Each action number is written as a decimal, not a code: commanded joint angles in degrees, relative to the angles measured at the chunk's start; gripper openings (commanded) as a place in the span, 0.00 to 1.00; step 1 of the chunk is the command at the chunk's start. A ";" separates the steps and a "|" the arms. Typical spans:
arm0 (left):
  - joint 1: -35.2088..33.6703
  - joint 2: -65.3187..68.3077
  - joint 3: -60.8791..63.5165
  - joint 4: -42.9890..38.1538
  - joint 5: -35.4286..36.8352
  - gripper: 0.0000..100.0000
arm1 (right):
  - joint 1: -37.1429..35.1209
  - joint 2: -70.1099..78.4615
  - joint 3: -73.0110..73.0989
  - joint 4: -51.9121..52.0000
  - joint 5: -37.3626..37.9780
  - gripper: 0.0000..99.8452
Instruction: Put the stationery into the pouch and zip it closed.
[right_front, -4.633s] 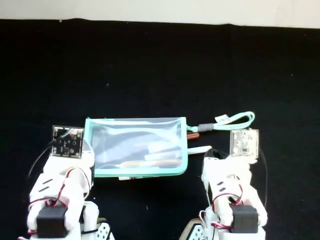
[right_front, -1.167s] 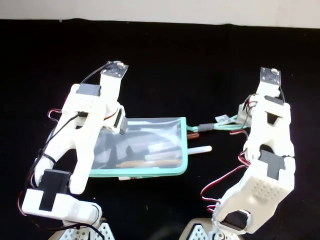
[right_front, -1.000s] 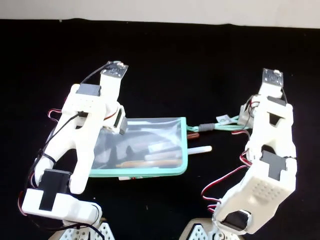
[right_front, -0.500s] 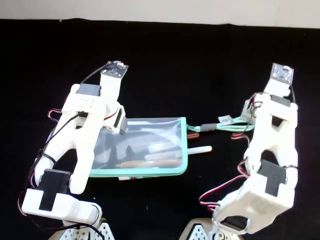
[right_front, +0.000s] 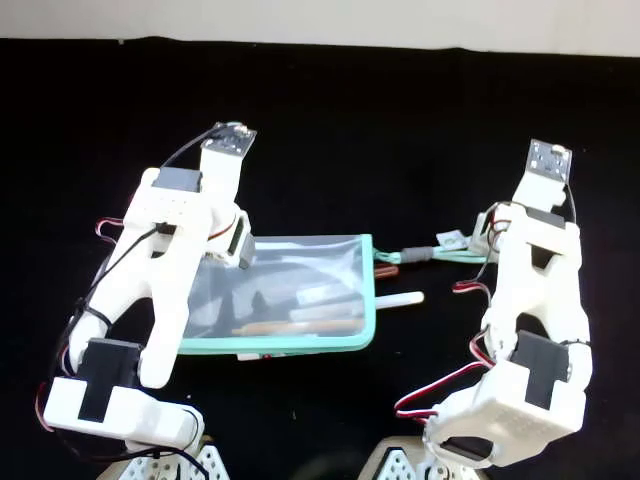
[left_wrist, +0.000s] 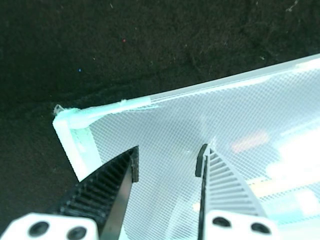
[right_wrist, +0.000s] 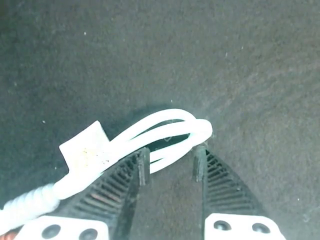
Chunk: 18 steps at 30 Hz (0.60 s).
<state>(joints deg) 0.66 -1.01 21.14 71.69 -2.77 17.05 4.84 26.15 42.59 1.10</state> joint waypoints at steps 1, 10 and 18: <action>0.57 -0.22 -1.98 -0.26 0.00 0.21 | 0.22 -2.86 0.04 -1.01 -0.18 0.16; 0.57 -0.22 -1.71 -0.26 0.00 0.21 | 1.54 1.63 1.45 -5.41 0.97 0.16; 0.57 -0.22 -1.71 -0.26 0.00 0.21 | 3.91 3.82 1.19 -5.41 2.02 0.16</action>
<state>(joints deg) 0.66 -1.01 21.14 71.69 -2.77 19.43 8.88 27.74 37.93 2.24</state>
